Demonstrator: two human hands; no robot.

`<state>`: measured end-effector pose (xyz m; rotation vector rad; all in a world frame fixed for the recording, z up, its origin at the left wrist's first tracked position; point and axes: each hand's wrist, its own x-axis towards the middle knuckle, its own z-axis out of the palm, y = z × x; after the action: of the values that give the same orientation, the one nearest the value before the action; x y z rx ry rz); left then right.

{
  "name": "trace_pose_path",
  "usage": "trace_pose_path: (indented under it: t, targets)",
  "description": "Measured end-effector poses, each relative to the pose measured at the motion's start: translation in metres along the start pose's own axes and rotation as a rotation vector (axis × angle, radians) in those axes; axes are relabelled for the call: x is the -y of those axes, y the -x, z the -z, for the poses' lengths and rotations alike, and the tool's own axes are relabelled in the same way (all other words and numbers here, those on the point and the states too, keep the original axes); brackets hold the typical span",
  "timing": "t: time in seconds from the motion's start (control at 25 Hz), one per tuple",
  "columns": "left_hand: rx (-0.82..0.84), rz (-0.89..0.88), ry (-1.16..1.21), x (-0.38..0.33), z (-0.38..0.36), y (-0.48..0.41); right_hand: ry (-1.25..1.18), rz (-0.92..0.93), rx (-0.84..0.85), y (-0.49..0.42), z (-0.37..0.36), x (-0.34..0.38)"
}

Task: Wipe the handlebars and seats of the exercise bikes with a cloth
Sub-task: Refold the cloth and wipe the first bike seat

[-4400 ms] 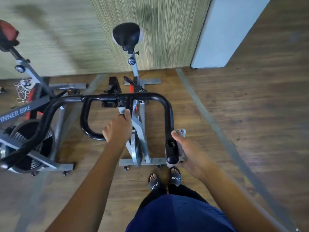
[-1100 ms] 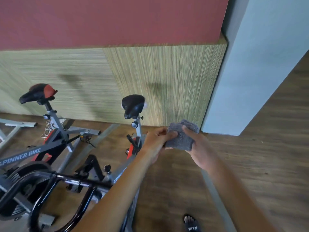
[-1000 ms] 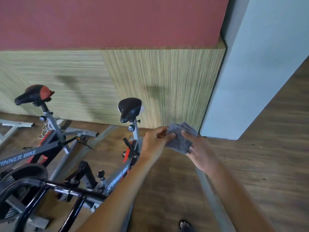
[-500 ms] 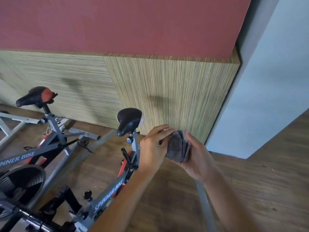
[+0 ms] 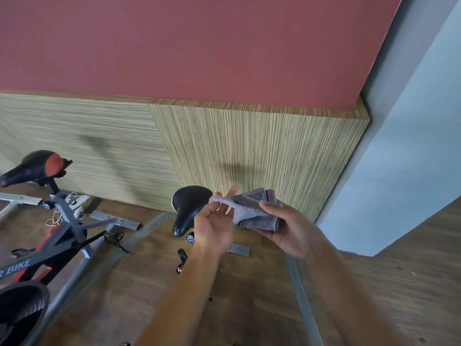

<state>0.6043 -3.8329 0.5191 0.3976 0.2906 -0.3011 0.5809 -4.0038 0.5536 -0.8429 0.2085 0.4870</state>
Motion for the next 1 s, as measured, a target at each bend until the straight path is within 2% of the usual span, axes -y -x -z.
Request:
trace_pose_path:
  t: [0.08, 0.16, 0.28, 0.36, 0.4, 0.48, 0.68, 0.76, 0.88, 1.0]
  targets:
    - [-0.049, 0.013, 0.136, -0.001, 0.002, -0.007, 0.102, -0.012, 0.005, -0.016, -0.004, 0.009]
    - [-0.077, 0.002, 0.176, -0.002, 0.009, -0.016, 0.318, -0.021, -0.062, -0.031, -0.005, 0.015]
    - [0.009, 0.104, 0.042, 0.005, 0.022, -0.024, 0.903, 0.041, -0.218, -0.048, -0.009, 0.020]
    - [0.034, 0.104, -0.004, 0.023, 0.022, -0.025, 1.284, 0.084, -0.215, -0.056, -0.012, 0.026]
    - [-0.003, 0.091, 0.014, 0.031, 0.023, -0.025, 1.379, 0.091, -0.198, -0.059, -0.012, 0.031]
    - [-0.061, 0.058, 0.005, 0.038, 0.023, -0.027, 1.390, 0.111, -0.190, -0.067, -0.003, 0.044]
    - [-0.119, -0.017, -0.210, 0.015, 0.011, -0.036, 0.802, 0.115, -0.234, -0.073, 0.043, 0.062]
    - [-0.140, -0.051, -0.328, 0.011, 0.000, -0.039, 0.709, 0.154, -0.277, -0.073, 0.057, 0.056]
    - [-0.208, -0.094, -0.571, 0.006, -0.007, -0.045, 0.805, 0.141, -0.276, -0.079, 0.075, 0.042]
    - [-0.233, -0.065, -0.955, -0.010, -0.021, -0.049, 1.091, 0.204, -0.183, -0.080, 0.076, 0.038]
